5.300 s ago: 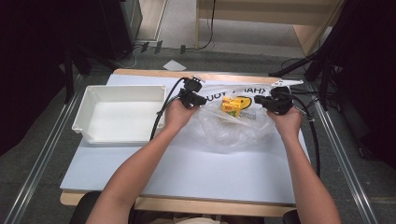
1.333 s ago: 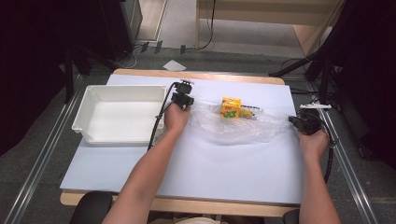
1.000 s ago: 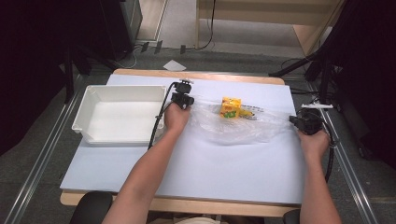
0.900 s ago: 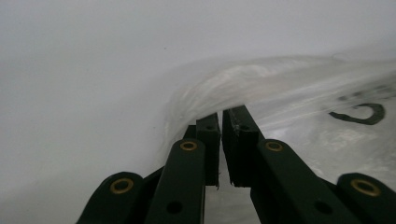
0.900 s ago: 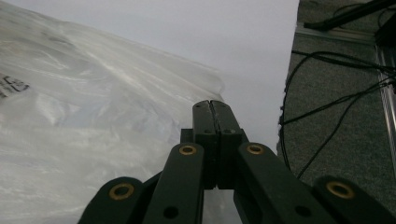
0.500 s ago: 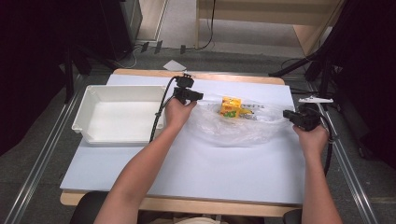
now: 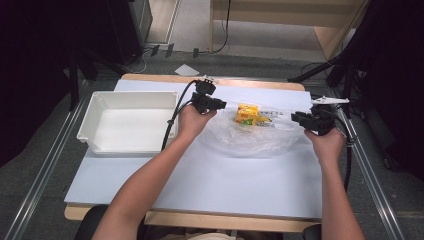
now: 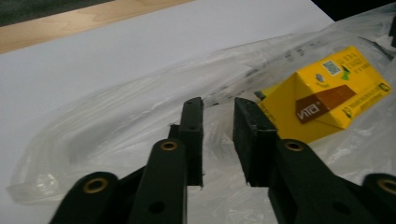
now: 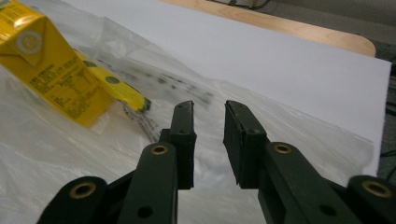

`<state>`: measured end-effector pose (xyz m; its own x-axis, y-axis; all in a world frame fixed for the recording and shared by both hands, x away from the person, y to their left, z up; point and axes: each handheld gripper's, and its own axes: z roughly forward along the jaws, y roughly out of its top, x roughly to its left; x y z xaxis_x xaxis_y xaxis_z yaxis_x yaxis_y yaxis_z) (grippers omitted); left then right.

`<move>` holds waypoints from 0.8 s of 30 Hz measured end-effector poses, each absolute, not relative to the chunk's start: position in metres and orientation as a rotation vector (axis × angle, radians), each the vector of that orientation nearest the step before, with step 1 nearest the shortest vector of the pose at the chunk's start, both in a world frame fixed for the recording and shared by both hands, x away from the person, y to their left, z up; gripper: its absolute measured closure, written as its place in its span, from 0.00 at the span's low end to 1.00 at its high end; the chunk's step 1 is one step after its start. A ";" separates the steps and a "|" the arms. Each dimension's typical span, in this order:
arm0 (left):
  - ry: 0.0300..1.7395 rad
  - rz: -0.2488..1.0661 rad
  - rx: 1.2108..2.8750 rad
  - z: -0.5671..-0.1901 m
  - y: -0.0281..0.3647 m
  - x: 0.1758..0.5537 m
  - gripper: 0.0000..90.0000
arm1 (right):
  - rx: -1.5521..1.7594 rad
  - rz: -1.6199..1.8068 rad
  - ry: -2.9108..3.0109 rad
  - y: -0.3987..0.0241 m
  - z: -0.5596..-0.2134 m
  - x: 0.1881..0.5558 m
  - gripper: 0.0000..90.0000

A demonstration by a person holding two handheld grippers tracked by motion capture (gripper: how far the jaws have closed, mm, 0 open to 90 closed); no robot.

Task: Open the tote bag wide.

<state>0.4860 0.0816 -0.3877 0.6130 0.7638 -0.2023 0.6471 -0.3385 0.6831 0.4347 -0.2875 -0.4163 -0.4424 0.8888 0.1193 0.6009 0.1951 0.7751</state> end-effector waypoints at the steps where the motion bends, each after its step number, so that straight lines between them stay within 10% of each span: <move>1: 1.092 0.192 2.081 -0.388 0.080 0.485 0.87 | 1.396 1.126 2.126 -0.285 -0.416 0.436 0.83; 9: 1.093 0.138 2.070 -0.399 0.062 0.480 1.00 | 1.315 1.144 2.187 -0.257 -0.407 0.447 0.99; 24: 1.123 0.108 2.088 -0.433 0.063 0.470 1.00 | 1.258 1.161 2.293 -0.215 -0.432 0.488 1.00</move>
